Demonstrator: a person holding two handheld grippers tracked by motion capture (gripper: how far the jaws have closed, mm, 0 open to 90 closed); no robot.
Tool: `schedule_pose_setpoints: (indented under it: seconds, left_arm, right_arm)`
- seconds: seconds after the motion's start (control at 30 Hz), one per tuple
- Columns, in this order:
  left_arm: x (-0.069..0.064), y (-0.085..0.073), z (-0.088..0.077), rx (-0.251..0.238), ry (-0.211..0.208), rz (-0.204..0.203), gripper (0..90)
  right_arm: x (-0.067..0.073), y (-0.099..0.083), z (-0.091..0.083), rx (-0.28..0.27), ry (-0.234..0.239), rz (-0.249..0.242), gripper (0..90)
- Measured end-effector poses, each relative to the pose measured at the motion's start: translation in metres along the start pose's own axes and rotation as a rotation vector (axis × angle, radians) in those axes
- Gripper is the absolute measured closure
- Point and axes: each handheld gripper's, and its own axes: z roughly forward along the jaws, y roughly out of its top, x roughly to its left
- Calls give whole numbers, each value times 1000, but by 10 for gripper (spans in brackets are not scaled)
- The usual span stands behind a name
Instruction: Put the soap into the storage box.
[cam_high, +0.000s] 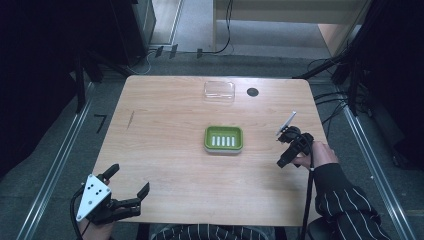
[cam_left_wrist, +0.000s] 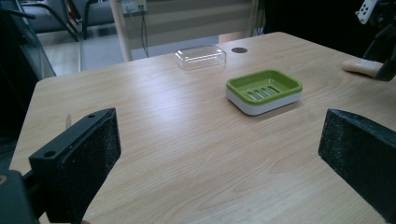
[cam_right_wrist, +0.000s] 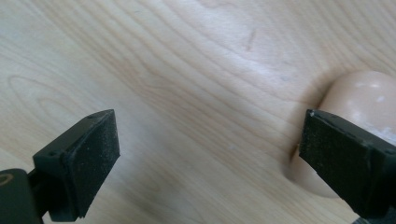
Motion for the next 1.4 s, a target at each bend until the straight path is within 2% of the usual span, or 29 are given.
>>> schedule_pose_setpoints:
  seconds: [0.13, 0.37, 0.6, 0.73, 0.9, 1.4]
  left_arm:
    - [0, 0, 0, 1, -2, 2, 0]
    - [0, 0, 0, 0, -1, 2, 0]
    - [0, 0, 0, 5, -1, 5, 0]
    - [0, 0, 0, 3, 0, 5, 0]
    - [-1, 0, 0, 2, 0, 5, 0]
    - [-1, 0, 1, 4, 1, 7, 0]
  right_arm:
    - [-13, -2, -2, -13, -9, 29, 57]
    - [-25, -3, -2, -20, -18, 57, 56]
    - [-47, -6, 2, -20, -10, 107, 53]
    - [-53, -6, 4, -18, -6, 124, 51]
    - [-62, -6, 8, -3, -36, 129, 51]
    - [-86, -4, 29, 38, 2, 175, 53]
